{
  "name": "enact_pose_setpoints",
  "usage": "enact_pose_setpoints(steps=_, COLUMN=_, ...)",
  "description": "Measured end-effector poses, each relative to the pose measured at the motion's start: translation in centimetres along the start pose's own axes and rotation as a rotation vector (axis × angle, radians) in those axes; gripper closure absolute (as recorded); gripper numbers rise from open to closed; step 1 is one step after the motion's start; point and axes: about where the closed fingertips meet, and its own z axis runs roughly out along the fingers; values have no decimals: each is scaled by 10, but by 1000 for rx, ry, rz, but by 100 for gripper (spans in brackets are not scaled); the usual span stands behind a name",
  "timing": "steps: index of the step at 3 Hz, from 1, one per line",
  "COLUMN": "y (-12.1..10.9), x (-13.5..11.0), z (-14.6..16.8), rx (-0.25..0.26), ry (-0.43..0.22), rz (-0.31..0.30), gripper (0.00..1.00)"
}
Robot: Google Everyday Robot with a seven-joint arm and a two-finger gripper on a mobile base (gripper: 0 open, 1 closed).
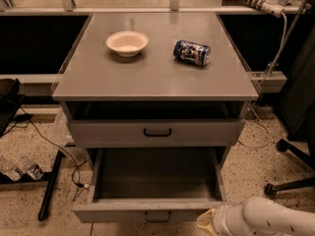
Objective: Close middle drawer
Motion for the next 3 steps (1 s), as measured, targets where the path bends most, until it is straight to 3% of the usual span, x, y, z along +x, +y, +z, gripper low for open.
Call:
enact_pose_setpoints(steps=1, y=0, x=1, z=2, rx=1, ry=-1, rz=1, gripper=81)
enact_pose_setpoints(steps=3, y=0, x=1, z=2, rx=0, ry=-1, rz=1, gripper=35)
